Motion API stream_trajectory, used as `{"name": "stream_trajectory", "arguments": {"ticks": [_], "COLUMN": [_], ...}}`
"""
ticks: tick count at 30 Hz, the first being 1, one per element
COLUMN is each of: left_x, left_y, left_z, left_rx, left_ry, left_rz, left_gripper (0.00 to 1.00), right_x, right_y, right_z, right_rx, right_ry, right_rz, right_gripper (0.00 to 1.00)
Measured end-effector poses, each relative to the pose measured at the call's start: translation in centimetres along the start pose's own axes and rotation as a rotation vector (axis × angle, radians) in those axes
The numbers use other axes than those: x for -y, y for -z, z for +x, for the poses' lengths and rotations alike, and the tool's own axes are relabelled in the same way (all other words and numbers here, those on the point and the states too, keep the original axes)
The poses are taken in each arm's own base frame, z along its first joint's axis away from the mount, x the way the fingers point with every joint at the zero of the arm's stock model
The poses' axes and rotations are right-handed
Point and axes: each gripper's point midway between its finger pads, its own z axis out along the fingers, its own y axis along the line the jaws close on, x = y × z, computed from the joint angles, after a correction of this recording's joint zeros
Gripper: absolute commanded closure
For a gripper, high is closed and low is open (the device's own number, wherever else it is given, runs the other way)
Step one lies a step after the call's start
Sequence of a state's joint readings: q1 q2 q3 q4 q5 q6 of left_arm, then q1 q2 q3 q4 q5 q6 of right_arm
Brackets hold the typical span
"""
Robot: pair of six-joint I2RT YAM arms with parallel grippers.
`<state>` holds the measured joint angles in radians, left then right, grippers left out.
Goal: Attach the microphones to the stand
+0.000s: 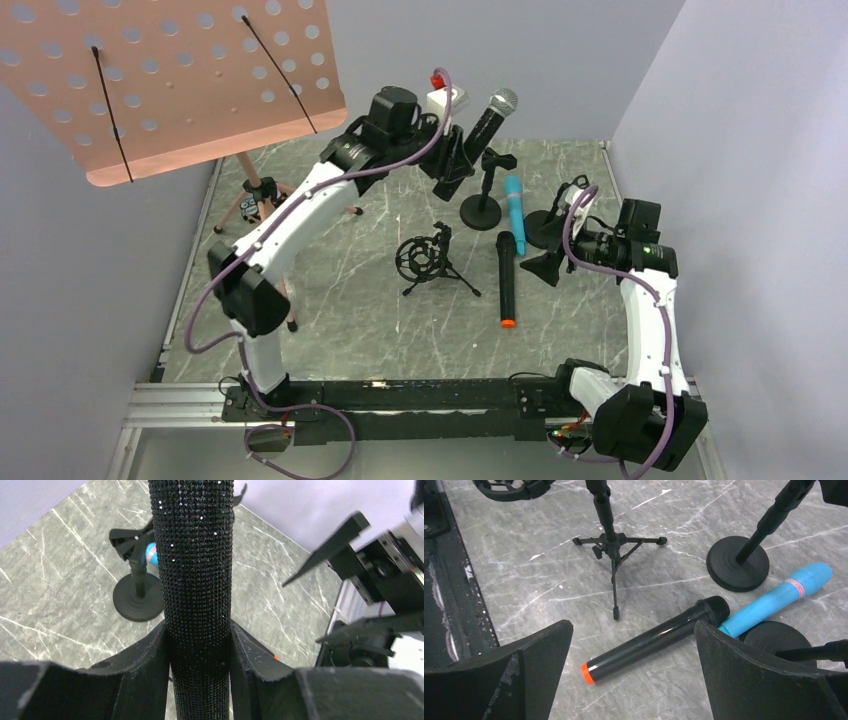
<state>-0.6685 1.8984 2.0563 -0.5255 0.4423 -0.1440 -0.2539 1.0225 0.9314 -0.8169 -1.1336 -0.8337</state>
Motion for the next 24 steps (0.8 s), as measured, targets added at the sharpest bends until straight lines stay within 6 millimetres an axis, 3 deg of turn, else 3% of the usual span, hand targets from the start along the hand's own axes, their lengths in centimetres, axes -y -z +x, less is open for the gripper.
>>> {"name": "stream_trajectory", "arguments": {"ticks": [3, 8, 13, 19, 24], "left_x": [1.7, 5.3, 8.0, 9.5, 11.1], "left_y": [2.7, 7.6, 11.6, 13.5, 13.3], "left_z": [-0.1, -1.2, -1.0, 0.2, 1.0], "left_rx": [0.025, 0.118, 0.211, 0.258, 0.271], "left_ry": [-0.016, -0.067, -0.088, -0.059, -0.037], "left_rz": [0.012, 0.049, 0.081, 0.093, 0.120], "left_gripper": [1.00, 1.00, 1.00, 1.00, 1.00], "right_x": [-0.1, 0.5, -1.7, -6.6, -7.2], "right_y": [0.4, 1.7, 1.2, -2.0, -2.7], "right_z": [-1.4, -7.5, -12.4, -16.9, -21.0], "right_rx": [0.007, 0.067, 0.156, 0.220, 0.288], "right_ry": [0.006, 0.084, 0.073, -0.026, -0.084], "right_rz": [-0.013, -0.045, -0.170, -0.364, -0.387], "right_gripper": [0.02, 0.00, 0.00, 0.00, 0.00]}}
